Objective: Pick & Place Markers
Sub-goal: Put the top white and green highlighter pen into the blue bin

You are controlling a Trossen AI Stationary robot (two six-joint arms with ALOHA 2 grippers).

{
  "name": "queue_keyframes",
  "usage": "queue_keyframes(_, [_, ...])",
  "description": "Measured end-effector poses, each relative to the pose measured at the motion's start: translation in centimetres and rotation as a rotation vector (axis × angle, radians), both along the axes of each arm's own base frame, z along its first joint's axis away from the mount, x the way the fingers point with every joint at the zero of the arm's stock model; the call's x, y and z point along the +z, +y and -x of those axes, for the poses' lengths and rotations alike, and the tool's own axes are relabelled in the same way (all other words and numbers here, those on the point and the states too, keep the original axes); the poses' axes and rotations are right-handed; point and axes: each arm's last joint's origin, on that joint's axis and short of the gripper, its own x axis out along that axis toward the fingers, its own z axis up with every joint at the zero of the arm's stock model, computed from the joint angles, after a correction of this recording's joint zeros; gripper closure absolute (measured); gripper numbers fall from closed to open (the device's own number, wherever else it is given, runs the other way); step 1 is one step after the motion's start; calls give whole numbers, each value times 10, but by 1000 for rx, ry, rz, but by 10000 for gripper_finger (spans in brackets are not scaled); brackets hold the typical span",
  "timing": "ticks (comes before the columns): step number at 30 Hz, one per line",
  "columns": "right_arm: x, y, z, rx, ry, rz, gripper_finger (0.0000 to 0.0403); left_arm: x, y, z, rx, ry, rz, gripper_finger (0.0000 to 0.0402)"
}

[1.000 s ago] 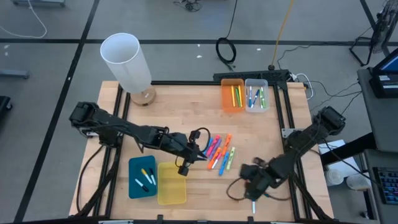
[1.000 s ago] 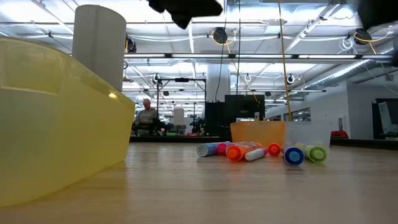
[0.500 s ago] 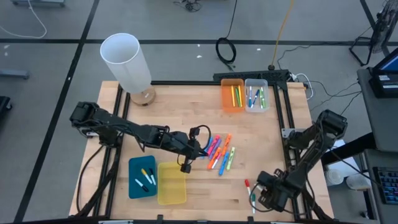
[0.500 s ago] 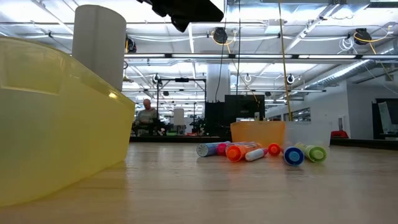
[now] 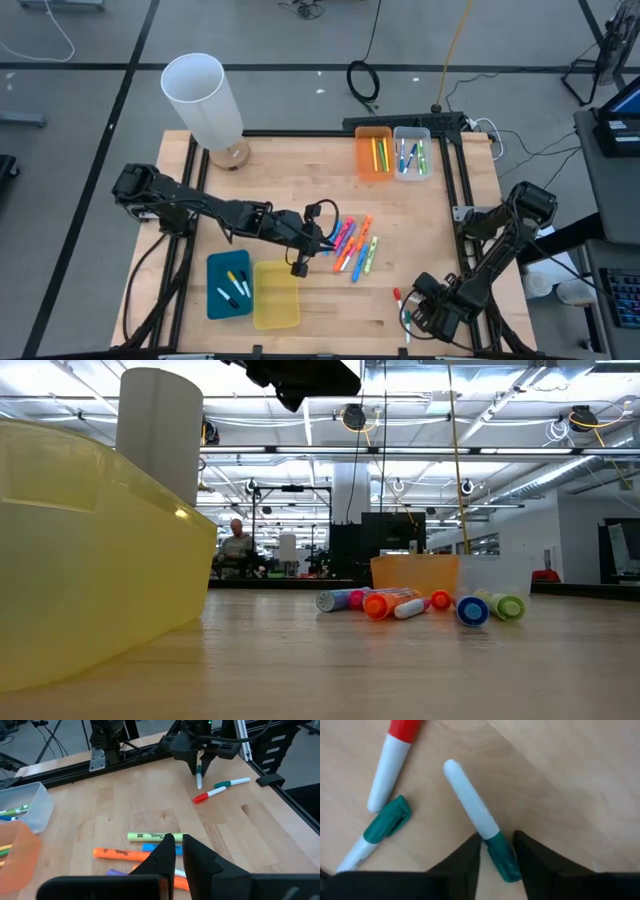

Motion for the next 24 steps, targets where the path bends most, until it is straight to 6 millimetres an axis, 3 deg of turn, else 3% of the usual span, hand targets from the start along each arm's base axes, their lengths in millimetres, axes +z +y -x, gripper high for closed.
queue_keyframes(6, [-1, -2, 1, 63, -13, 34, 381, 0, 0, 0, 0, 0, 0, 360])
queue_keyframes(11, [4, -3, -3, 153, -155, 97, 381, 0, 0, 0, 0, -1, 0, 360])
queue_keyframes(14, [18, -8, -6, 159, -301, 147, 382, 0, 0, 0, 0, -1, 0, 360])
queue_keyframes(17, [35, -23, -7, 200, -489, 309, 382, 1, 0, -1, 0, -15, 3, 360])
queue_keyframes(19, [53, -21, -12, 201, -670, 341, 382, 1, -1, -2, -4, -24, 15, 360])
queue_keyframes(24, [81, -29, -24, 336, -917, 570, 382, -5, -4, -15, -3, -113, 28, 348])
